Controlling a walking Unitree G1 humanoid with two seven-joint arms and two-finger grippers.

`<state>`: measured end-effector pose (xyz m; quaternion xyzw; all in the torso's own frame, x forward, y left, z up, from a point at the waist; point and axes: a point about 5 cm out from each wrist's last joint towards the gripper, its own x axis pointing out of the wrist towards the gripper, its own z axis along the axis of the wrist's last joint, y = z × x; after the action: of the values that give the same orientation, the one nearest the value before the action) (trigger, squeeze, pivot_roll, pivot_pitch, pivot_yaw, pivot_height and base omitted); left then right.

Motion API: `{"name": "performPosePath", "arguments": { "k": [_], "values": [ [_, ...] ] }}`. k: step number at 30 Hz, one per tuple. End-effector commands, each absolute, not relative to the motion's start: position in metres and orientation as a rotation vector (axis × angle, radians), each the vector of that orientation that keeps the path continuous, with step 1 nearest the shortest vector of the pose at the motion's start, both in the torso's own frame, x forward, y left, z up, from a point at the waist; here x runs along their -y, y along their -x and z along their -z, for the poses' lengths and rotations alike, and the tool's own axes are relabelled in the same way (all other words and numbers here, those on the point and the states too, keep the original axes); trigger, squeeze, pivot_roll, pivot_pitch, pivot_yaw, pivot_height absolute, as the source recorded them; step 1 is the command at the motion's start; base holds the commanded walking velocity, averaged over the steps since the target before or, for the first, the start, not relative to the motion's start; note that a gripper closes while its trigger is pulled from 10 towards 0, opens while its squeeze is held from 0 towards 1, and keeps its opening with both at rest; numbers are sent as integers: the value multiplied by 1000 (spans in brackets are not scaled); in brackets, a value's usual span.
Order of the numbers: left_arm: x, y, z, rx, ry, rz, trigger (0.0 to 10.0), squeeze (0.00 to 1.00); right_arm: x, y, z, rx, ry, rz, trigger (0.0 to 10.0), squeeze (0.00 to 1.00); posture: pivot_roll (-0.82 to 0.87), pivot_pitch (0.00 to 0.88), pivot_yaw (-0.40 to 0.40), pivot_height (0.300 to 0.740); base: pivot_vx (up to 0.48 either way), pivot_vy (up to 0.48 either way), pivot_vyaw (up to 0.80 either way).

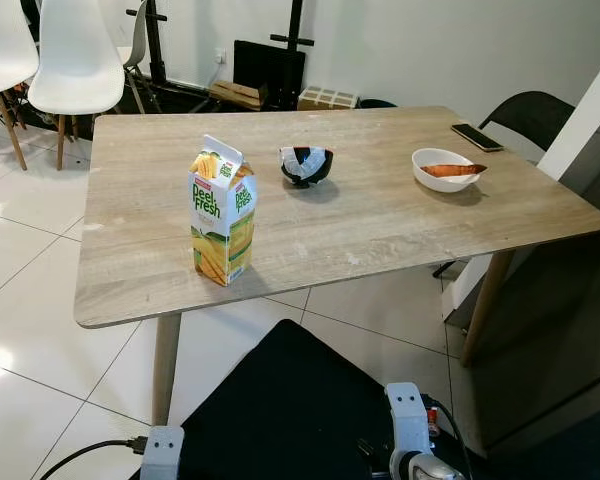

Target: Restocking fridge

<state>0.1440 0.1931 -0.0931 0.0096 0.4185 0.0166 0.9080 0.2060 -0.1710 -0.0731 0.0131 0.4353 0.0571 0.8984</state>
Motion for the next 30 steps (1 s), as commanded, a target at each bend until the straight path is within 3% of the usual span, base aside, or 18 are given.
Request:
{"name": "performPosePath", "arguments": {
  "k": [1, 5, 11, 15, 20, 25, 30],
  "values": [
    [-200, -143, 92, -858, -7, -59, 10000, 0, 172, -207, 72, -904, -23, -115, 10000, 0, 20, 25, -117, 740, 0, 0, 0],
    [-204, -150, 89, -837, 24, -97, 10000, 0, 170, -208, 72, -905, -18, -123, 10000, 0, 11, 31, -111, 740, 0, 0, 0],
    [-235, -174, 72, -741, -9, -168, 10000, 0, 172, -204, 74, -917, 12, -147, 10000, 0, 2, 23, -116, 740, 0, 0, 0],
    [-237, -181, 66, -697, -18, -155, 10000, 0, 174, -205, 73, -908, -11, -120, 10000, 0, -1, 25, -116, 740, 0, 0, 0],
    [-223, -191, 63, -658, -9, -109, 10000, 0, 176, -204, 74, -914, 5, -130, 10000, 0, 1, 25, -123, 740, 0, 0, 0],
    [-182, -184, 72, -676, -30, 67, 10000, 0, 177, -203, 74, -917, 8, -129, 10000, 0, -3, 21, -121, 740, 0, 0, 0],
    [-177, -174, 77, -697, -26, 81, 10000, 0, 174, -203, 74, -915, -3, -138, 10000, 0, -2, 24, -117, 740, 0, 0, 0]
  ]
}}
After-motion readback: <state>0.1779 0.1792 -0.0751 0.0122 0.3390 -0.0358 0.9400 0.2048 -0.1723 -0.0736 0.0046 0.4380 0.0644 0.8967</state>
